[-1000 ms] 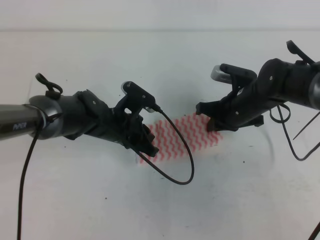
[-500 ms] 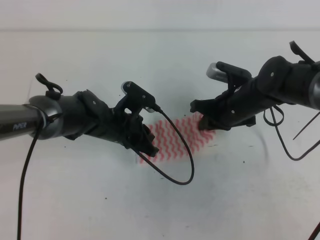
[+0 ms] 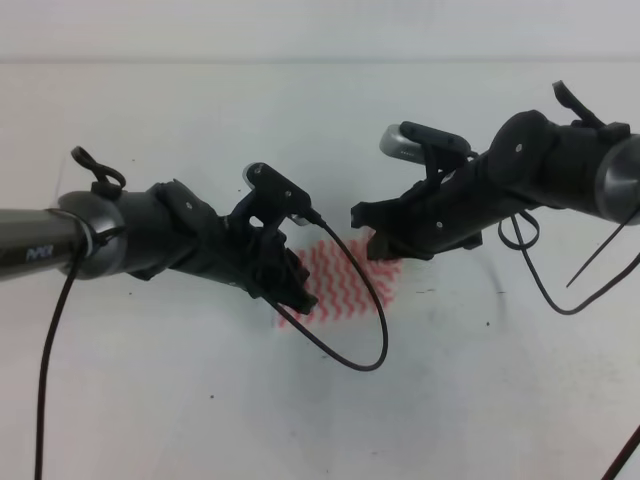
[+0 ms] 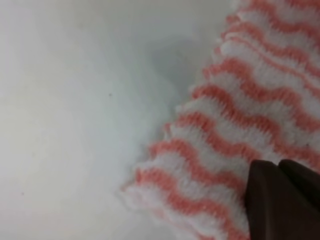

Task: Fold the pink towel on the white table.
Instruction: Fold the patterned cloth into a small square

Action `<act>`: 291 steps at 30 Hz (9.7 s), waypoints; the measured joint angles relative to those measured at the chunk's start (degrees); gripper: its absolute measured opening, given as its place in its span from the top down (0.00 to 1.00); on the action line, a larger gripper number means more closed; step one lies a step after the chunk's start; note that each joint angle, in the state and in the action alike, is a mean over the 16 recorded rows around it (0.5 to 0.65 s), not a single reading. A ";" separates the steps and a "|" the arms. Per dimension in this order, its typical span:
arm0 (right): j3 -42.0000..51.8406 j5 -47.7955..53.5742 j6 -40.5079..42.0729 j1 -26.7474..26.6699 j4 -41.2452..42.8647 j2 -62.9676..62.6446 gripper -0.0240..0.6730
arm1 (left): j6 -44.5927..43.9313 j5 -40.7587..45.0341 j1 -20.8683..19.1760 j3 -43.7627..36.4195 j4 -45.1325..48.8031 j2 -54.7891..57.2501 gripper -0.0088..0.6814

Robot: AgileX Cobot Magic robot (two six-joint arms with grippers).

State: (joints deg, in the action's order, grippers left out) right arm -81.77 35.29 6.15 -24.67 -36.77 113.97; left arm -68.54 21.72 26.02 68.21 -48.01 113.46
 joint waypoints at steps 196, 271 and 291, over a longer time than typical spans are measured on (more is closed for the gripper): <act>-5.11 1.65 0.00 -7.38 -1.02 0.74 0.97 | -14.91 13.39 -7.98 -1.88 -10.67 -0.89 0.99; -5.17 2.00 1.75 -8.56 -2.99 2.08 0.97 | -15.46 13.55 -7.99 -1.89 -10.60 -0.84 0.99; -5.18 2.63 2.55 -8.60 -4.10 2.04 0.97 | -15.46 13.48 -7.97 -1.88 -10.67 -0.90 0.99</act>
State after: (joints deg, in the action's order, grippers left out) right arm -86.94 37.92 8.70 -33.27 -40.87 116.01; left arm -84.00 35.20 18.04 66.33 -58.68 112.56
